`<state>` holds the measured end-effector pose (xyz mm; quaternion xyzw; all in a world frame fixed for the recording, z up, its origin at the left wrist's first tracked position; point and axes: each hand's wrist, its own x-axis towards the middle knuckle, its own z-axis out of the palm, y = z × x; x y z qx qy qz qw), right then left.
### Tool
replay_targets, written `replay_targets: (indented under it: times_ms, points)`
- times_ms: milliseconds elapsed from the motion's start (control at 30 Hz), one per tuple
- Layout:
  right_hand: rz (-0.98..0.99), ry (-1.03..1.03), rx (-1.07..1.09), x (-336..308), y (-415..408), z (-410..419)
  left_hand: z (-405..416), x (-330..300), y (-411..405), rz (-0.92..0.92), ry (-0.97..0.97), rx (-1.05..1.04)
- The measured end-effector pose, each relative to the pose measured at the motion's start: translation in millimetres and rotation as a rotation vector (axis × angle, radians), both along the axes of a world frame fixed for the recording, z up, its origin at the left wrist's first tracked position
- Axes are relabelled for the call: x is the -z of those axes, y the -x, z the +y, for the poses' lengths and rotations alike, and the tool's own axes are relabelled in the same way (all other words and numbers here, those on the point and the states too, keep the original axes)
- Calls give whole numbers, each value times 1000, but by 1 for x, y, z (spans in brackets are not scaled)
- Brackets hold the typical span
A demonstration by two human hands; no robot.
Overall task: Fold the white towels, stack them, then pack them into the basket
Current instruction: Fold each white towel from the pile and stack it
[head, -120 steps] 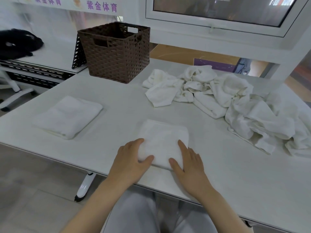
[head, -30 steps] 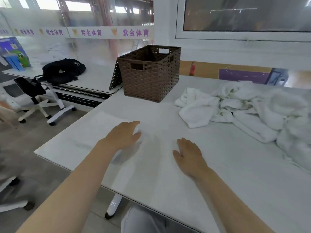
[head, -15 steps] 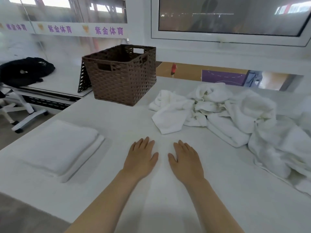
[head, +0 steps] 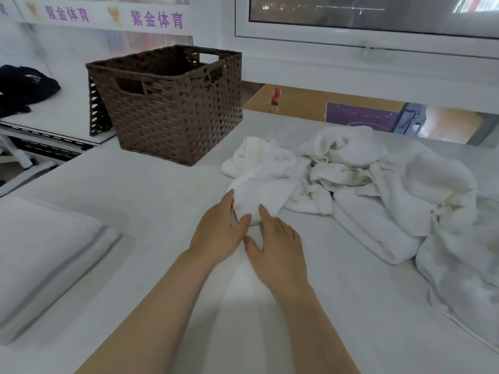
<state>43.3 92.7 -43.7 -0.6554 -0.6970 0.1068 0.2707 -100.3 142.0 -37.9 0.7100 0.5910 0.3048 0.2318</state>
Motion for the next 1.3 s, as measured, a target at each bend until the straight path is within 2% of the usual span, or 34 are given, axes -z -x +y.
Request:
replay_targets:
  times_ms: [100, 200, 333, 467, 533, 667, 800, 933, 1000, 1167, 1300]
  points:
    - [-4, -36, -48, 1, 0, 11, 2, -3, 1, -322, 84, 24]
    - [104, -77, -45, 0, 0, 15, 7, -4, -1, -626, 130, -3]
    - [414, -84, -23, -8, 0, 13, 10, -5, -2, -841, 140, -70]
    - [521, 11, -31, -14, -3, 7, 13, -6, 7, -985, 168, -143]
    - [558, 52, -70, -16, -4, 3, 14, -6, 9, -982, 179, -156]
    - [532, 79, -165, -19, -2, -3, 9, -9, 6, -851, 170, -123]
    - [492, -20, -110, -22, -4, -8, -9, -19, -1, -469, -38, 46]
    - [570, -137, 57, -21, -16, -9, -34, -21, -3, -233, -227, 247]
    - [533, -149, 62, -18, -22, -9, -44, -19, -6, -263, -212, 282]
    - [270, -213, 5, -7, -27, -13, -66, -21, -5, -662, -25, 226]
    - [249, -316, 64, 0, -36, -28, -83, -27, 4, -789, 2, 160]
